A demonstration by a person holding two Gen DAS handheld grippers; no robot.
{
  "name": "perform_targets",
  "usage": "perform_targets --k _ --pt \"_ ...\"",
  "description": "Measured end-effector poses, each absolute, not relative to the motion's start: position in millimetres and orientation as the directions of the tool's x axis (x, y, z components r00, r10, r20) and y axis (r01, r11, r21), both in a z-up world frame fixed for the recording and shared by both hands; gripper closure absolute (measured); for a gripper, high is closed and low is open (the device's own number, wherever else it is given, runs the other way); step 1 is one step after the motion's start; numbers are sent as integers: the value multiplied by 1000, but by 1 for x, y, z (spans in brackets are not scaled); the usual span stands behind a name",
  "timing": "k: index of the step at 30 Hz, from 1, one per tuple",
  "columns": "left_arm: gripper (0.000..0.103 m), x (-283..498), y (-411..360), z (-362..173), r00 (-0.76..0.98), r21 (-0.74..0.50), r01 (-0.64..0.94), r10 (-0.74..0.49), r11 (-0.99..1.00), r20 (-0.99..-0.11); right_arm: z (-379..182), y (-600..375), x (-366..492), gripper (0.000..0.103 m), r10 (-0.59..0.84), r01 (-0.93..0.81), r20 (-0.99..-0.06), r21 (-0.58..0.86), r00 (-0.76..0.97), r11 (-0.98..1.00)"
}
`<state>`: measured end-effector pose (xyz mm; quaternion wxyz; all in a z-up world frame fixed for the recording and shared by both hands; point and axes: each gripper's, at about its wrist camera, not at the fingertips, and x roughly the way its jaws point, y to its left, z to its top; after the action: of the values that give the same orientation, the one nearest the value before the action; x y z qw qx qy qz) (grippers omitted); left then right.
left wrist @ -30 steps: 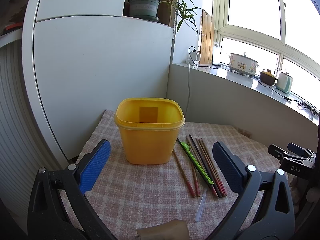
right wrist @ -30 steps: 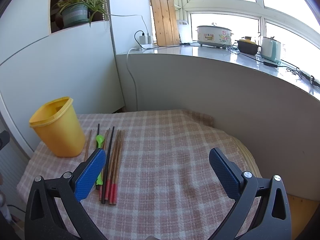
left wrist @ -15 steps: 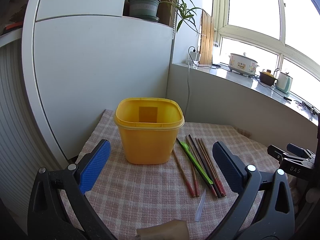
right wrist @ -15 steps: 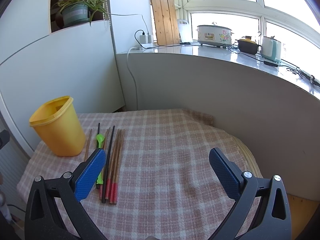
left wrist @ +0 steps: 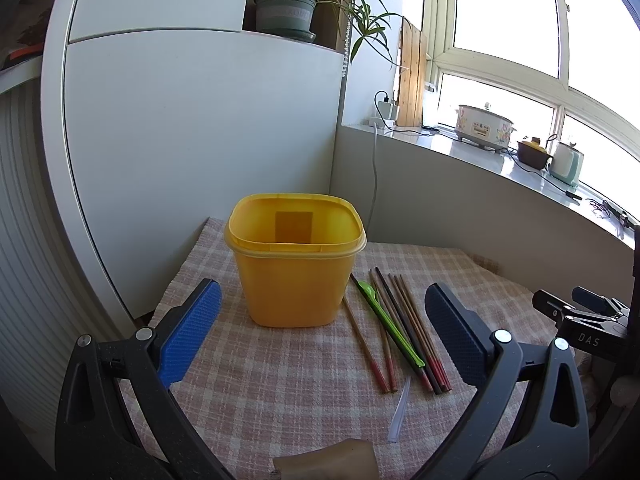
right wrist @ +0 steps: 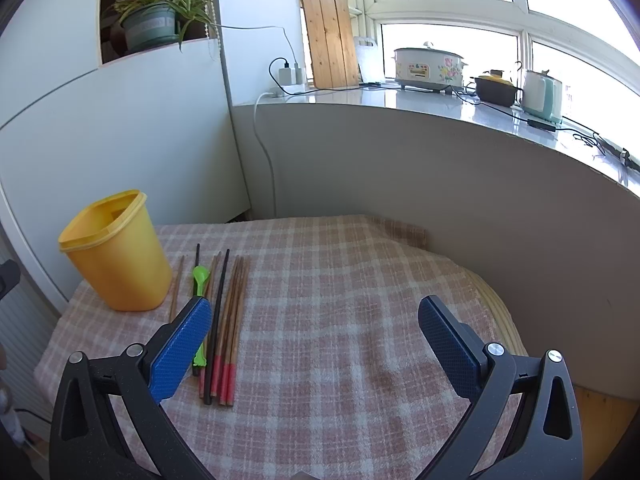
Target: Organize utensils
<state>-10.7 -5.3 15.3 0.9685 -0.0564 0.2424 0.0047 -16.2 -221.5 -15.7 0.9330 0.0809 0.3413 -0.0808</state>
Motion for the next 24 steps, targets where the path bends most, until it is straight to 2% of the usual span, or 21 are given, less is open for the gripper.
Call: perform_targets --k 17,24 --pt "0 0 -4 5 859 -114 -31 -32 993 -512 -26 -227 -10 1 -70 207 -677 124 732 971" --pt "0 14 1 -11 835 -90 -11 -40 996 -549 -35 -230 -4 1 15 140 -653 185 757 973"
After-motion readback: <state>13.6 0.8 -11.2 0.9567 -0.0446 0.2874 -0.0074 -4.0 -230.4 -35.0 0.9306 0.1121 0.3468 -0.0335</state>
